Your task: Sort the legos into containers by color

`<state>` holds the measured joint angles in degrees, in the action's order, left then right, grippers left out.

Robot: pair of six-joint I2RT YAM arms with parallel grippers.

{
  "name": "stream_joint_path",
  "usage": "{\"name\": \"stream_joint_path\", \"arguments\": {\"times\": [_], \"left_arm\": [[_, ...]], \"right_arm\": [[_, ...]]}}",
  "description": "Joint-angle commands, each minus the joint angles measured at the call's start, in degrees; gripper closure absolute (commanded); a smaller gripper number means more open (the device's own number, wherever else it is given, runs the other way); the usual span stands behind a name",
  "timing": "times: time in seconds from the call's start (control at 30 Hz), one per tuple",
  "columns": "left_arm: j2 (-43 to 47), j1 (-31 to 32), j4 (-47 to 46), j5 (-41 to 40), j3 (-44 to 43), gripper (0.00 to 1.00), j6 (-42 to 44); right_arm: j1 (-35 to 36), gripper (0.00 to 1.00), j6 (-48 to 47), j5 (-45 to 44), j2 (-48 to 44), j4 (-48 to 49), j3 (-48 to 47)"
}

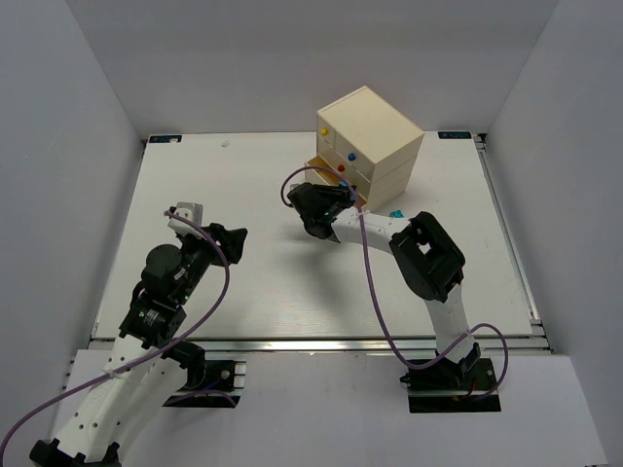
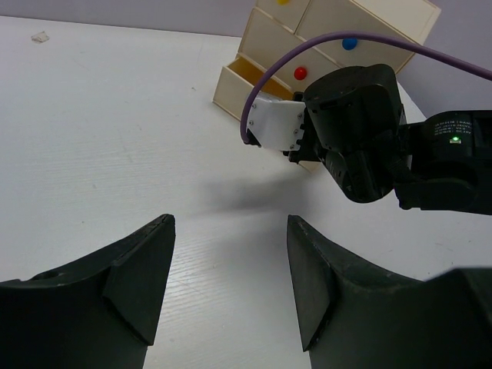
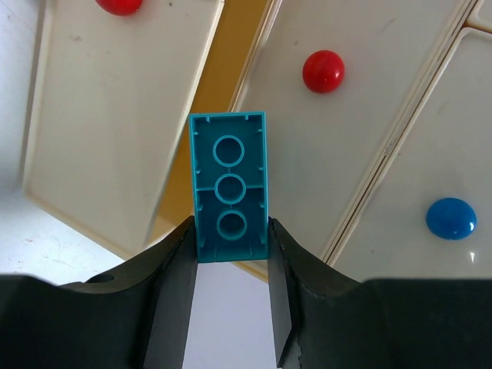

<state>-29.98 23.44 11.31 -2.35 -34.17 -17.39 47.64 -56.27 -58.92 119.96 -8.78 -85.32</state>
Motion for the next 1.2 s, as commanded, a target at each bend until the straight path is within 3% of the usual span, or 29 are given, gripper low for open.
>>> {"name": "stream_joint_path", "arguments": {"times": [0.0,0.1,0.2,0.33,0.6,0.63,0.77,0.87,0.97,1.03,1.07,1.1,1.17], "left_arm": [[0.53,0.2,0.2,-0.02,0.6,0.3,0.42],[0.53,0.2,0.03,-0.02,0.6,0.3,0.42],[0.45,0.2,0.03,-0.02,0.6,0.3,0.34],[0.62,0.2,0.11,0.06,0.6,0.3,0.42],[0.45,0.2,0.03,0.15,0.69,0.3,0.42],[0.45,0.2,-0.06,0.07,0.6,0.3,0.42],[0.53,0.2,-0.06,-0.02,0.69,0.3,0.34],[0.53,0.2,0.12,-0.29,0.69,0.3,0.34],[0.45,0.2,0.03,-0.37,0.69,0.3,0.34],[0.53,0.2,0.03,-0.29,0.77,0.31,0.34],[0.53,0.2,-0.06,-0.03,0.86,0.32,0.25],[0.62,0.2,-0.15,0.24,0.78,0.36,0.34],[0.71,0.2,-0.5,0.85,0.95,0.44,0.34]], "right_arm": [[-0.18,1.0,-1.12,-1.38,0.62,2.54,-0.81],[-0.44,0.99,-1.3,-1.29,0.89,2.36,-0.82],[-0.53,0.78,-1.3,-0.94,0.98,1.92,-0.82],[-0.53,0.61,-1.3,-0.85,0.63,1.57,-0.73],[-0.44,0.48,-0.59,-0.58,-1.31,0.69,-0.55],[-0.44,0.43,-0.51,-0.59,-1.4,0.6,-0.46],[-0.44,0.42,-0.42,-0.67,-2.01,0.6,-0.2],[-0.18,0.44,-0.24,-0.5,-4.02,0.6,-0.72],[0.17,0.56,3.78,1.69,-7.7,-2.46,-3.0],[0.26,0.64,13.48,9.75,-10.35,-10.59,-7.64],[-0.26,0.77,18.08,13.61,-13.32,-14.56,-9.76],[-1.57,0.83,22.91,24.35,-14.74,-22.0,-11.69],[-3.16,1.0,33.27,35.66,-22.0,-24.16,-10.85]]}}
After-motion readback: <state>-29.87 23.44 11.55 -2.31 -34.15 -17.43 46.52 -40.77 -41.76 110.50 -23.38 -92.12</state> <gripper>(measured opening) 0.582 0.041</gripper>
